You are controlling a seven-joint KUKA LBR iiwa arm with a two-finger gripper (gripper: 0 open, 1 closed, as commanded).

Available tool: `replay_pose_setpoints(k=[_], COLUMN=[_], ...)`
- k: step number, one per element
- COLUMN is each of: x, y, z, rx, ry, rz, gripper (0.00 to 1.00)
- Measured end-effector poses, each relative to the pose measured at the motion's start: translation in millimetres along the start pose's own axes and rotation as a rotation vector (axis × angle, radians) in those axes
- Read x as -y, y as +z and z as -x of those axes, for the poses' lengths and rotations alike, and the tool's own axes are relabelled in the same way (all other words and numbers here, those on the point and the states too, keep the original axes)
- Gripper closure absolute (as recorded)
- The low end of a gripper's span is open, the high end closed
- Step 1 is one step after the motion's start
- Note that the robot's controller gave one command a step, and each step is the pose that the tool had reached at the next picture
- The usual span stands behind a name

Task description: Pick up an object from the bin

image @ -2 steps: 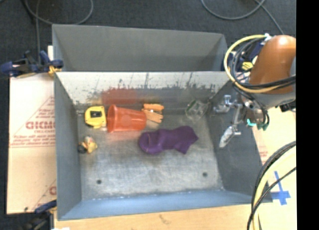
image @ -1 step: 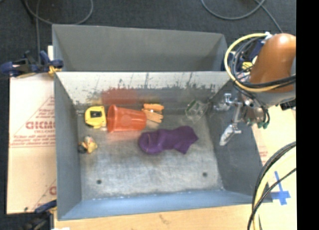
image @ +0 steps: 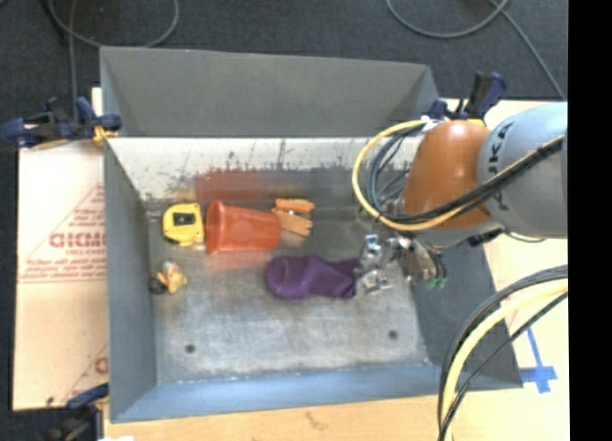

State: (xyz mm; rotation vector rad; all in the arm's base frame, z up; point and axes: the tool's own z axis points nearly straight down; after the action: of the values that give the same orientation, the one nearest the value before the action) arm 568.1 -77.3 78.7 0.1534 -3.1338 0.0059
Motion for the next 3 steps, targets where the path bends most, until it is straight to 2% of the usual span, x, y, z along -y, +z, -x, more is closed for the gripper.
replay_pose_setpoints(k=[1,2,3], x=[0,-4,3], y=[0,-37,-105], z=[0.3,2.4,7.8], rx=[0.001,0.003,0.005], ry=[-0.001,0.013,0.021], rz=[0.0,0.002,0.002], gripper=[1.0,1.0,1.0])
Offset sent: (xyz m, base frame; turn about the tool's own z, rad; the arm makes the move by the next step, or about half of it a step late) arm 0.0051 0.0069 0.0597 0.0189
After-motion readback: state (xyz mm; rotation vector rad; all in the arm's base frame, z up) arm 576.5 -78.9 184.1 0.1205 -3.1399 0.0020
